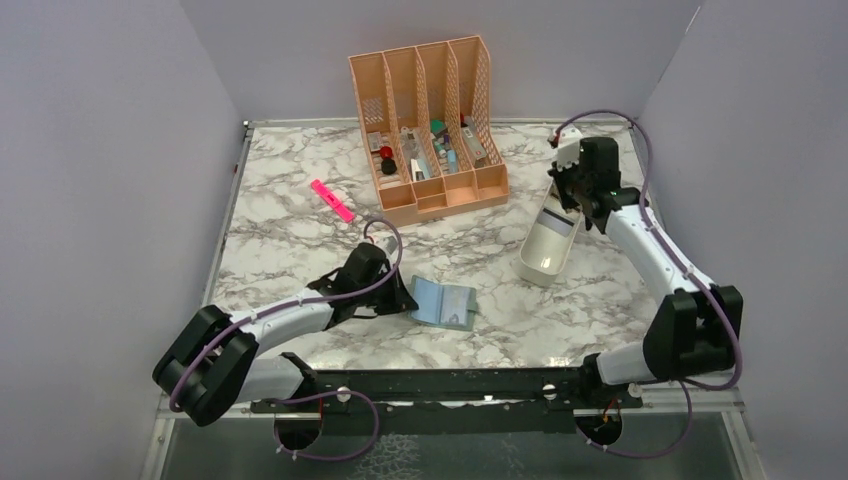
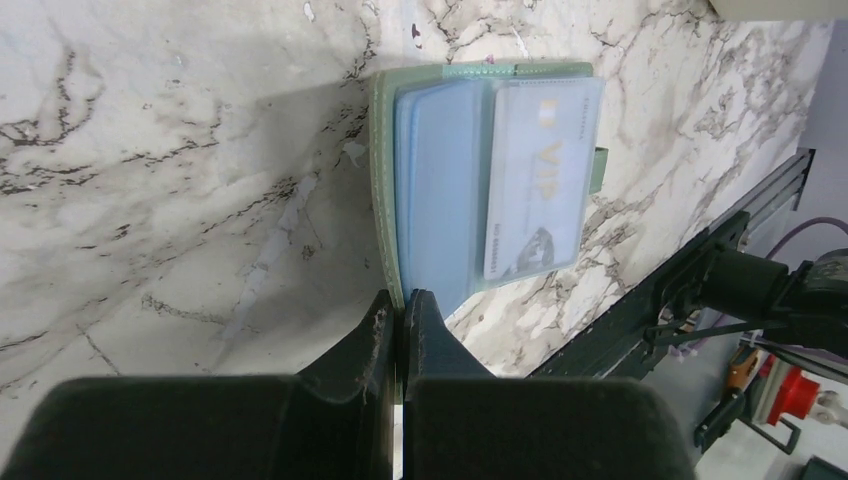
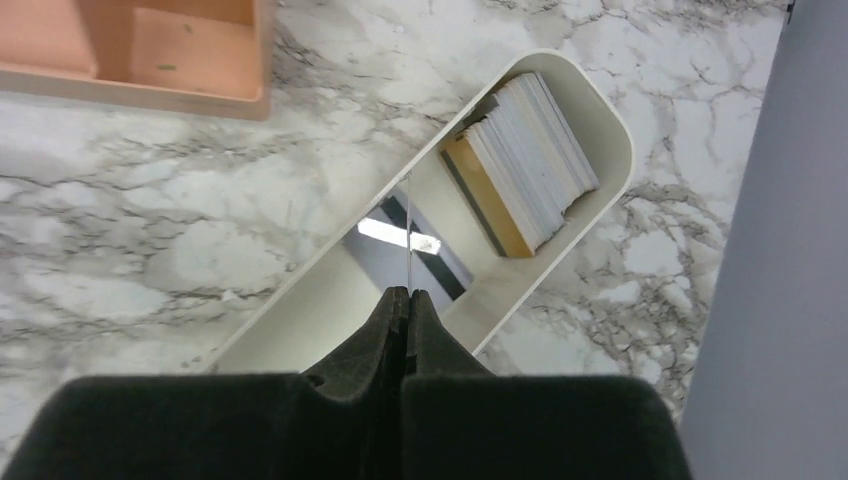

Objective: Put the credit cards into the card holder
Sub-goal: Pick up the credit card from the storage box, then insert the credit card into the card holder.

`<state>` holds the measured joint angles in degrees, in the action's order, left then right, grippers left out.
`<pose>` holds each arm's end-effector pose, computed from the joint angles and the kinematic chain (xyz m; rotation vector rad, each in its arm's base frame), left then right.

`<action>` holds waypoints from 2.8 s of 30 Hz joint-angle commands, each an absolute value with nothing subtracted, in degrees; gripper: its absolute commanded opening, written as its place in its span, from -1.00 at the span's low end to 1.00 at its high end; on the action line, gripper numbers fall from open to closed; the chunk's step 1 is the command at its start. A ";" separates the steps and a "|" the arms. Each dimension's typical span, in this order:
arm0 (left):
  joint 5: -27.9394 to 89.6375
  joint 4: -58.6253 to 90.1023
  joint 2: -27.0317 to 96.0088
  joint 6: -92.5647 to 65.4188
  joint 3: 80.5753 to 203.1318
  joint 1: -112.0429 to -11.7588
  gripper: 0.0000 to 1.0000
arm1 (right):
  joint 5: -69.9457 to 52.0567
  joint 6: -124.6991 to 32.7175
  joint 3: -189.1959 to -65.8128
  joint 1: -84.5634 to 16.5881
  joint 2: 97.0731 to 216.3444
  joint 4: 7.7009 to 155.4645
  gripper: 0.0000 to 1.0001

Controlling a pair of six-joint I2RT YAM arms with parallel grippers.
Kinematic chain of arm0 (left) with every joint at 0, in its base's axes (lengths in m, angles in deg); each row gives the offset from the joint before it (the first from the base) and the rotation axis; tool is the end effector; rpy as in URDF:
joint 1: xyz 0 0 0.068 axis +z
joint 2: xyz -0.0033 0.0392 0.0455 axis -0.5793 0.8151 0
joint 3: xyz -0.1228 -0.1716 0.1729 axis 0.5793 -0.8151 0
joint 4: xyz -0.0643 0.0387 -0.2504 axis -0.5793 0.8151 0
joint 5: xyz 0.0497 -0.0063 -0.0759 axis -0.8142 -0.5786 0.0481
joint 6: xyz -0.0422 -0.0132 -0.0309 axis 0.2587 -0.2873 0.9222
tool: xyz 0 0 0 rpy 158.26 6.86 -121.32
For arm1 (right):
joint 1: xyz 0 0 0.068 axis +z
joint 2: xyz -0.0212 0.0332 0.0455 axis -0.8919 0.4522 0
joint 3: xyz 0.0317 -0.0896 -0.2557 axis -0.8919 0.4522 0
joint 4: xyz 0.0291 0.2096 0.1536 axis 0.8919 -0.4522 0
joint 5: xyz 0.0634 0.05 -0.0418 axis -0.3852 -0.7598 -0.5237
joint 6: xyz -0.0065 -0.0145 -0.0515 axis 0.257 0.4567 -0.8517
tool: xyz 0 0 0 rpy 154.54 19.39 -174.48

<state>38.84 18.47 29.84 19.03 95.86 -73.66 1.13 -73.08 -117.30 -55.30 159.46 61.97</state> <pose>0.1712 -0.1477 0.1567 0.0183 2.5663 -0.9708 0.3259 0.0433 0.2872 -0.5235 2.1873 -0.1648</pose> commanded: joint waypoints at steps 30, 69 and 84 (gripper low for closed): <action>34.25 8.63 22.45 30.71 87.48 -73.43 -0.24 | -19.12 -8.41 -83.27 -26.40 144.40 91.89 -0.98; 32.61 7.72 23.99 28.46 82.67 -73.40 -1.00 | -17.46 -1.62 -73.31 -24.53 161.93 119.47 -0.98; 32.70 7.52 24.21 28.20 82.88 -73.38 -1.00 | -17.57 -1.70 -74.04 -23.02 165.20 121.06 -0.98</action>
<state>33.70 8.08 23.88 29.39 83.36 -73.62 -17.66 -1.34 -73.76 -24.13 163.85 119.74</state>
